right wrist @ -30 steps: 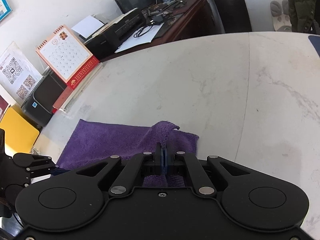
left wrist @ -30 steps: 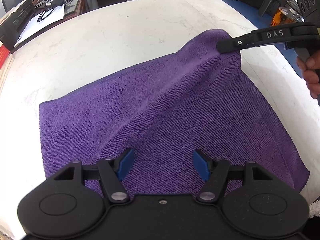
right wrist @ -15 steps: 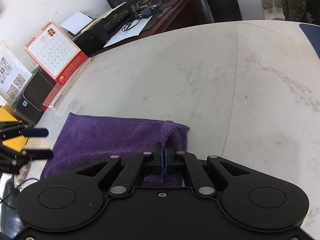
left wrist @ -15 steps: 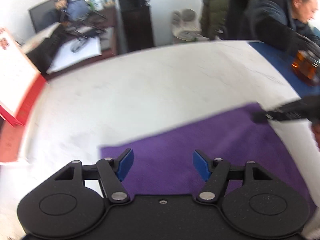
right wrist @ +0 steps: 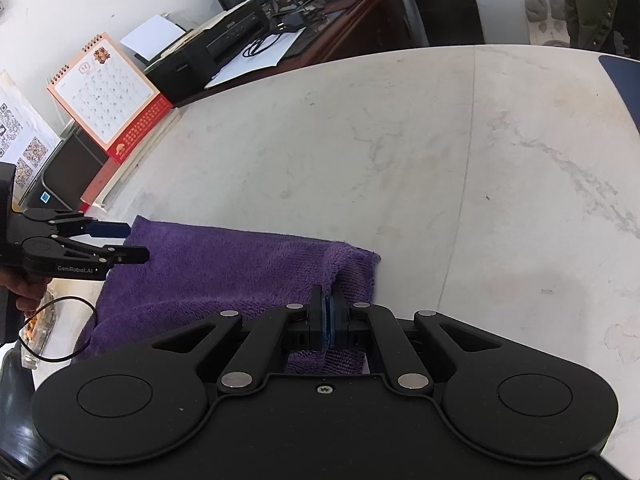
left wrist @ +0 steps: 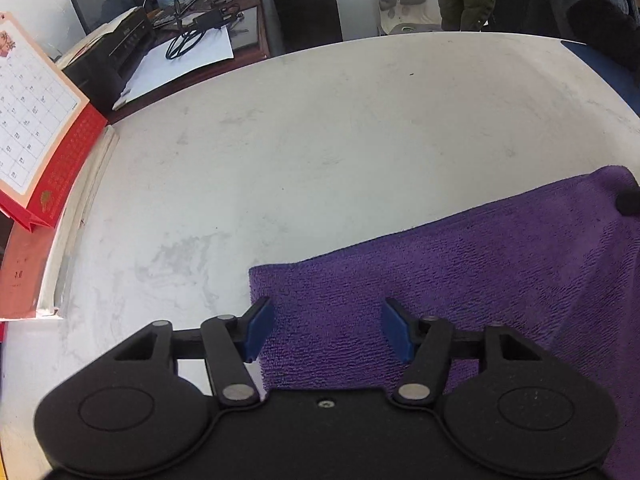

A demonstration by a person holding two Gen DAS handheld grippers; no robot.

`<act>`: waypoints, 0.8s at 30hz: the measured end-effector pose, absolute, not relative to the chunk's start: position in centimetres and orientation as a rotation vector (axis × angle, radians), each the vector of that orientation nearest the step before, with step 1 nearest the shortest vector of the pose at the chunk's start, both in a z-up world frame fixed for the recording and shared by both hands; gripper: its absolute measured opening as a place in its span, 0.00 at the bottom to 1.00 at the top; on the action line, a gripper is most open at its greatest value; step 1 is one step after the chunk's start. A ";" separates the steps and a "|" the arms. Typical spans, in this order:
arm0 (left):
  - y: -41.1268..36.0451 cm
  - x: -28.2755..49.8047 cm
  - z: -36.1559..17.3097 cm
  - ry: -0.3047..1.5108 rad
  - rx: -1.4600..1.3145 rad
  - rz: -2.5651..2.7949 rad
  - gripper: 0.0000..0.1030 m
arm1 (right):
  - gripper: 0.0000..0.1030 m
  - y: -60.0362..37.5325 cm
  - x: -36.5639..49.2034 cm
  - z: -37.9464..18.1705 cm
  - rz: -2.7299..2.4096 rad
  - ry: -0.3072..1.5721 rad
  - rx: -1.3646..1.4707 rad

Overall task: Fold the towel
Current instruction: 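Lift the held edge and pull it across the towel with the right gripper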

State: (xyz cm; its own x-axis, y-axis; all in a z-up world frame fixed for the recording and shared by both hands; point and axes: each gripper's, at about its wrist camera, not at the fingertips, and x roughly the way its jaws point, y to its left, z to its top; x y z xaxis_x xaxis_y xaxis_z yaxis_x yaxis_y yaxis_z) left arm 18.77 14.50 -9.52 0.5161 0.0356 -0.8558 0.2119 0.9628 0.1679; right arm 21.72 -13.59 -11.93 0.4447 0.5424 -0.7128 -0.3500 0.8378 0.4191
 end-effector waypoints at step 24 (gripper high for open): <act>13.9 18.5 -9.5 1.026 0.293 -0.104 0.56 | 0.06 -14.5 21.0 -9.1 0.509 0.831 0.062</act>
State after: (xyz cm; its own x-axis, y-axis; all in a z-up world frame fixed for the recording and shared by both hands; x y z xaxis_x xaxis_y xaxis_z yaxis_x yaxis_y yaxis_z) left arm 18.53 13.89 -9.51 0.5177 0.0517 -0.8540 0.2215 0.9561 0.1921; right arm 20.97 -14.48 -9.05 0.5620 0.4555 -0.6904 -0.4077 0.8788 0.2480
